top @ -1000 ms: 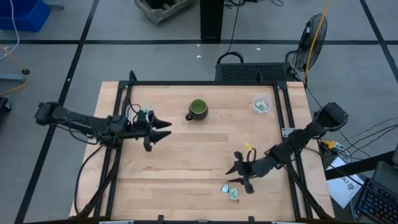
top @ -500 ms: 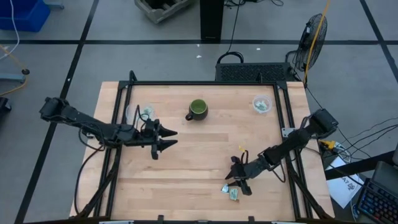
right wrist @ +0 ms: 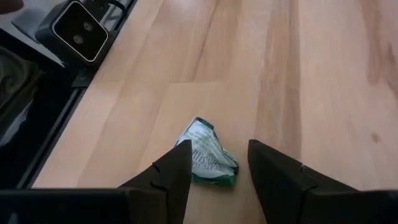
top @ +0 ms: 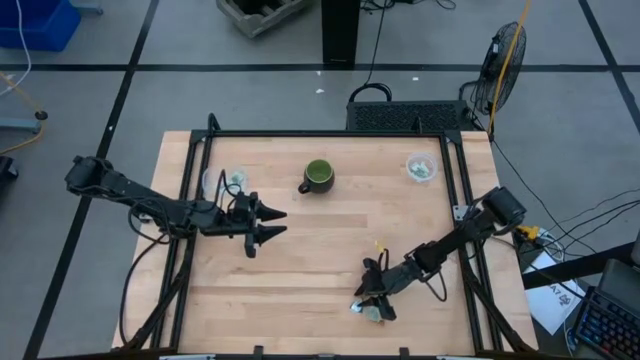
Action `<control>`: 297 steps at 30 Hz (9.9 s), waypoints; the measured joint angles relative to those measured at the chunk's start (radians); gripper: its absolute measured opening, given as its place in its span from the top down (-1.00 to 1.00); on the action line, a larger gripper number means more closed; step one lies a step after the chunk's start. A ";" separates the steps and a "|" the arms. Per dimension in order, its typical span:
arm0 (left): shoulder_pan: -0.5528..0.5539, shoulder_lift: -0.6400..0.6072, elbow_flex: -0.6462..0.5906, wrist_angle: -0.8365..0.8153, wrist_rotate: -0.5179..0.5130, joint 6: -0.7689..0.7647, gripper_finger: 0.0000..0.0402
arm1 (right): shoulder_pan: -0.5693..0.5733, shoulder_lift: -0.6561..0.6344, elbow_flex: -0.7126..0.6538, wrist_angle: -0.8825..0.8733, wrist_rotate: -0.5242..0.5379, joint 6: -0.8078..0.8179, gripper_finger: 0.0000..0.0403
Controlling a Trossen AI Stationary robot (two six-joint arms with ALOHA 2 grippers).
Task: Pick and place items into bin
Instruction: Put the green truvia packet into the right transparent bin, then put the white stevia packet into the left transparent bin, then return to Home Position
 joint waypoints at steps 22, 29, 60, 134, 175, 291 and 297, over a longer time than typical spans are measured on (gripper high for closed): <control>0.000 0.000 0.000 -0.013 0.001 -0.006 -0.10 | -0.092 -0.174 0.025 -0.132 0.161 -0.137 0.99; 0.000 0.000 0.000 -0.025 0.001 0.000 -0.10 | -0.141 -0.413 0.025 -0.533 0.752 -0.085 0.99; 0.024 0.437 0.172 0.166 0.102 -0.084 -0.06 | -1.044 -0.706 -0.167 -0.974 0.706 0.080 0.92; -0.091 1.463 1.413 -0.552 0.361 0.798 -0.06 | -0.430 -0.893 -0.204 -0.524 0.395 -0.049 0.33; -0.019 1.280 1.370 -0.884 0.185 0.558 0.99 | -0.333 -0.899 -0.276 -0.466 0.364 0.006 0.33; 0.043 -1.011 -0.398 -0.584 0.405 0.395 0.71 | -0.181 -1.838 -0.602 -0.592 0.137 -0.370 0.33; 0.106 -1.005 -0.397 -0.588 0.379 0.393 0.71 | -0.348 -1.833 -0.616 -0.626 0.102 -0.383 0.33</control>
